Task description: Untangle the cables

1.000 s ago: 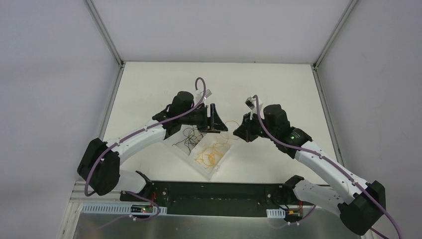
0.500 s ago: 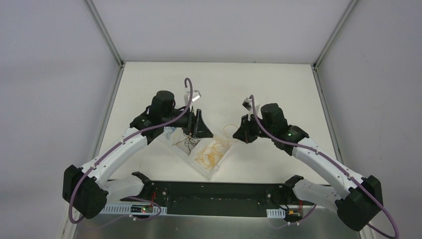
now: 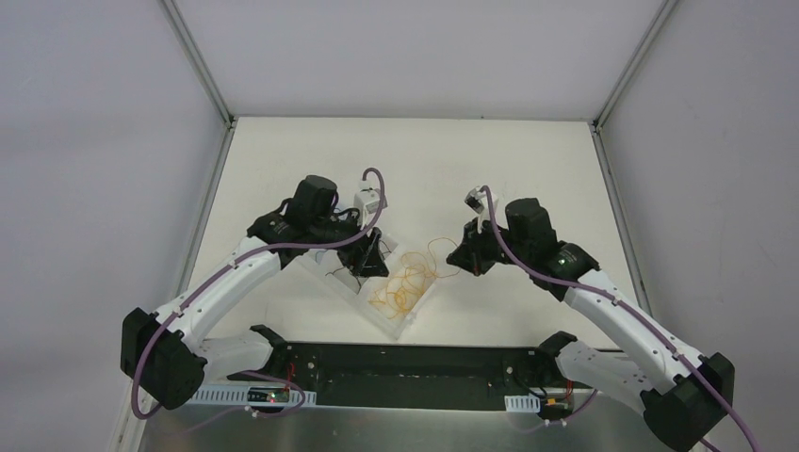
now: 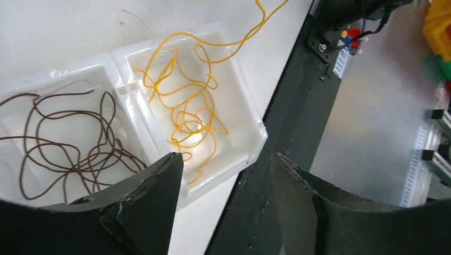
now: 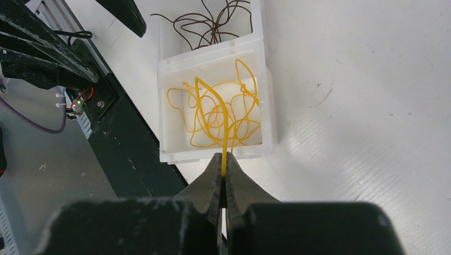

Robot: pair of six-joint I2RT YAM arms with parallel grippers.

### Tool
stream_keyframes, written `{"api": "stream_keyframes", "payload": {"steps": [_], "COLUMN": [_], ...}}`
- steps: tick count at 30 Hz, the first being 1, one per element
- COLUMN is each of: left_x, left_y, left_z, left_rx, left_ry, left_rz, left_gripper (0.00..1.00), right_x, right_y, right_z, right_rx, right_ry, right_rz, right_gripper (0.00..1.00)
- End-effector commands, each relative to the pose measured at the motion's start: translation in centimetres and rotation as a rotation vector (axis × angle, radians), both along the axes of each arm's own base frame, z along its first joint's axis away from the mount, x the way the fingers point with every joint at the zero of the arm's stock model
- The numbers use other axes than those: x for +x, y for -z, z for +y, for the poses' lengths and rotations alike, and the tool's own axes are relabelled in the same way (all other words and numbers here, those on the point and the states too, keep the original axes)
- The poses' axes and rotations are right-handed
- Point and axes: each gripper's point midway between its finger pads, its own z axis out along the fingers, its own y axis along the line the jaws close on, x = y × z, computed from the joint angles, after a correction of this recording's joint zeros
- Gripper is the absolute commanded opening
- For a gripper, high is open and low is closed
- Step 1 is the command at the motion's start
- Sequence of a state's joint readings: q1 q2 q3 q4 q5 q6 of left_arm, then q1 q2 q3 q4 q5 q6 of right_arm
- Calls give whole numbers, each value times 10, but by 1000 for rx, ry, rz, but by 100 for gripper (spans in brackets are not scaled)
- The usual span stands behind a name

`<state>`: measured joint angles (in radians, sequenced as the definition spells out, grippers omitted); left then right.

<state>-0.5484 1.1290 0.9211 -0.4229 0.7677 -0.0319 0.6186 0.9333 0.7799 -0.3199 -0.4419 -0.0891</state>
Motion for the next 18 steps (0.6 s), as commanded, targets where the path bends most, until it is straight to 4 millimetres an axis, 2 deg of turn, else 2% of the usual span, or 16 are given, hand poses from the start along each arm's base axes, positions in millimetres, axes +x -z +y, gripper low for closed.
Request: {"api": "stream_keyframes", "payload": {"steps": [1,5,11,18], "left_x": [17,34,89,121], "left_y": [-15,-17,-21,-45], "left_z": [5,12,44,70], "left_rx": [34,44,-78,-174], "left_ry": [21,-93,-403,-582], "left_rz": [-172,-128,97,96], "left_gripper": [61,61,60,60], "right_x": [10,15,19,16], "right_y": [-17,-9,14,48], "right_z": [10,19,29,48], "right_rx": [30,-2,-138,-342], "right_ry": [-1,-9,-75,-207], "right_rz": [-6,49,74,67], "right_gripper": [0,0,0,0]}}
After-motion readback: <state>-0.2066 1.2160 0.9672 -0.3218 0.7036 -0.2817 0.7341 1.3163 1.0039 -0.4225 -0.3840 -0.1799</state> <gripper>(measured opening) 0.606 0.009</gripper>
